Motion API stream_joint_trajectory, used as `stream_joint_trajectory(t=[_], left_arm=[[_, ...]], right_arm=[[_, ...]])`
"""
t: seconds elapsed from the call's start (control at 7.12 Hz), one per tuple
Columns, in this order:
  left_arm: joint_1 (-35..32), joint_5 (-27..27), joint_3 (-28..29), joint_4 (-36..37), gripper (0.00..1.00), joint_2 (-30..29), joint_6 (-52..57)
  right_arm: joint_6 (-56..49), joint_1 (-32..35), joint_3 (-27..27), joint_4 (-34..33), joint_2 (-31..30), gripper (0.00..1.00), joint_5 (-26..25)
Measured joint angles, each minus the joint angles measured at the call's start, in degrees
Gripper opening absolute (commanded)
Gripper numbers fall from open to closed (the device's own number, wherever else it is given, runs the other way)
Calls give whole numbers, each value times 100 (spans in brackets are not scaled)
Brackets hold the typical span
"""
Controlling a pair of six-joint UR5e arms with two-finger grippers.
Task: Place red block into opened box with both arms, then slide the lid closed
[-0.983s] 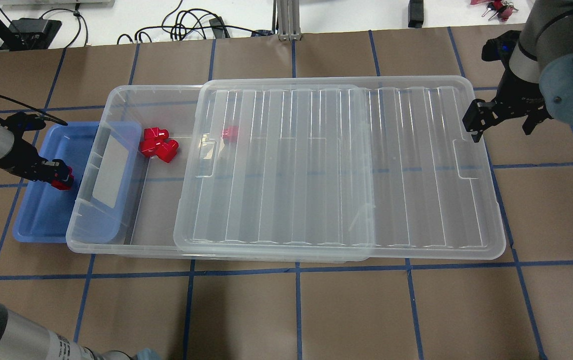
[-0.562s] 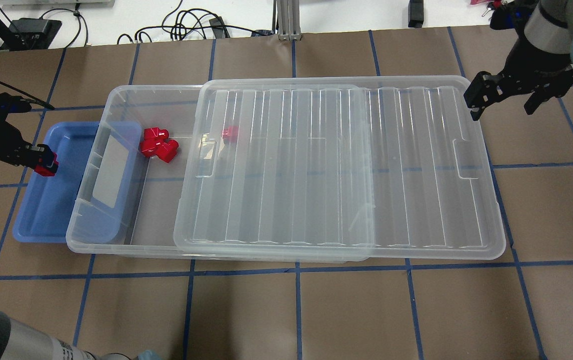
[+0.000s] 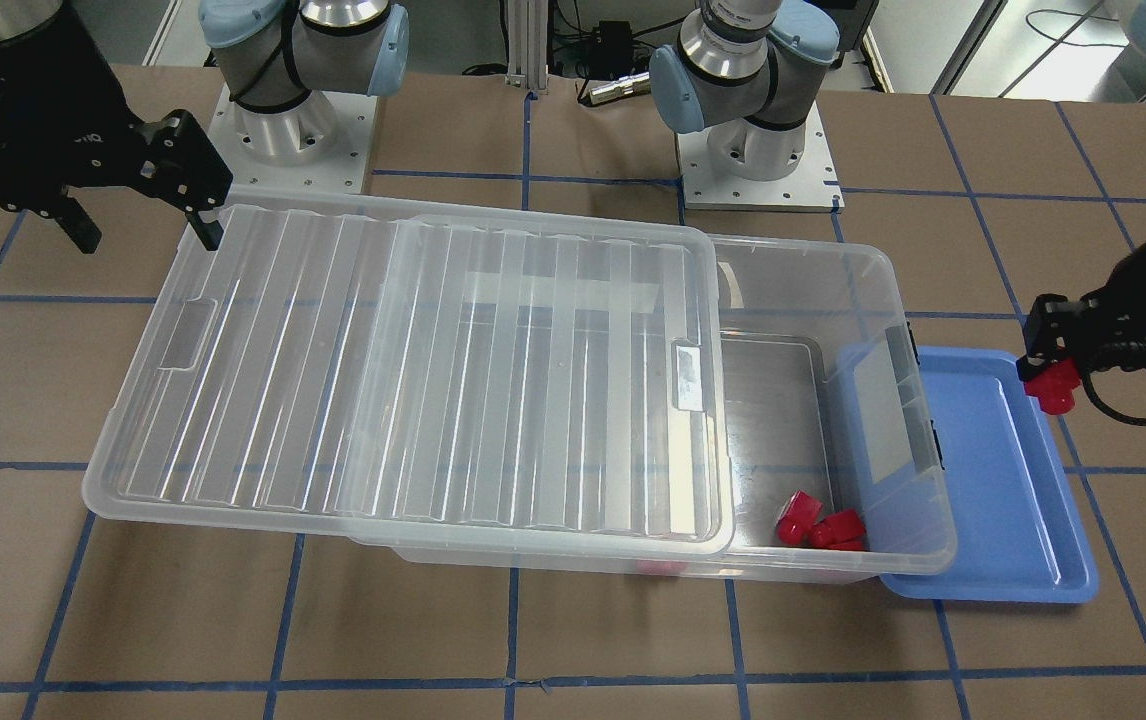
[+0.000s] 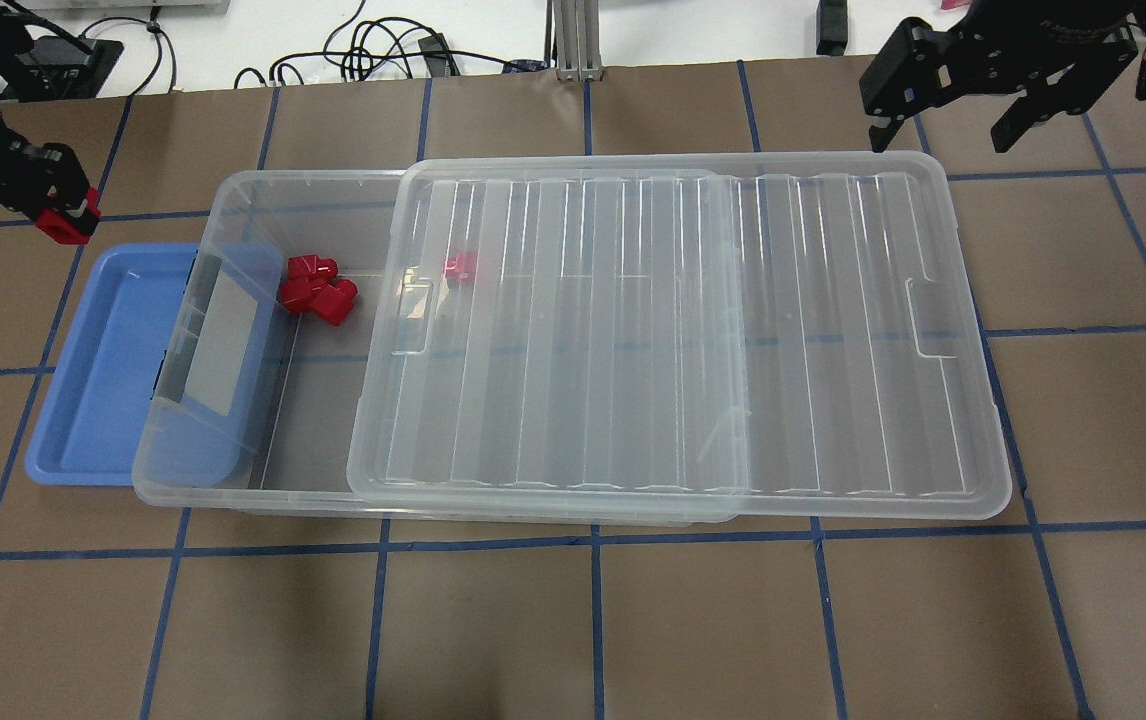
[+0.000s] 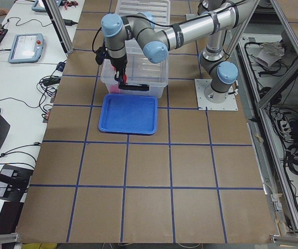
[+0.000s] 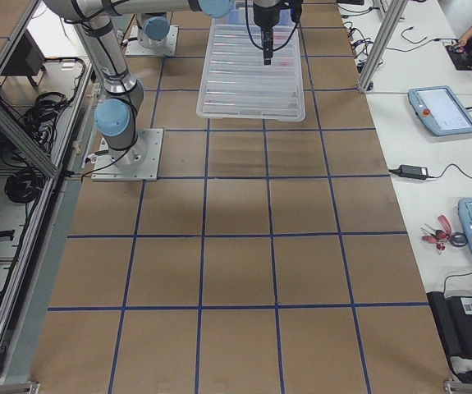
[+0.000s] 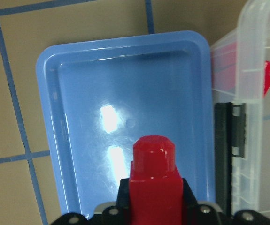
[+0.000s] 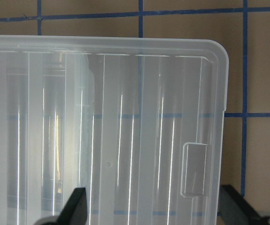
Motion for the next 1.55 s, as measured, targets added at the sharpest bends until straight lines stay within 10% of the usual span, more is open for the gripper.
stream_joint_trajectory(t=[1.55], left_arm=[[-936,-25,-2733,2479,0,-54,-912]], right_arm=[[320,512,159,325,114,100,-549]])
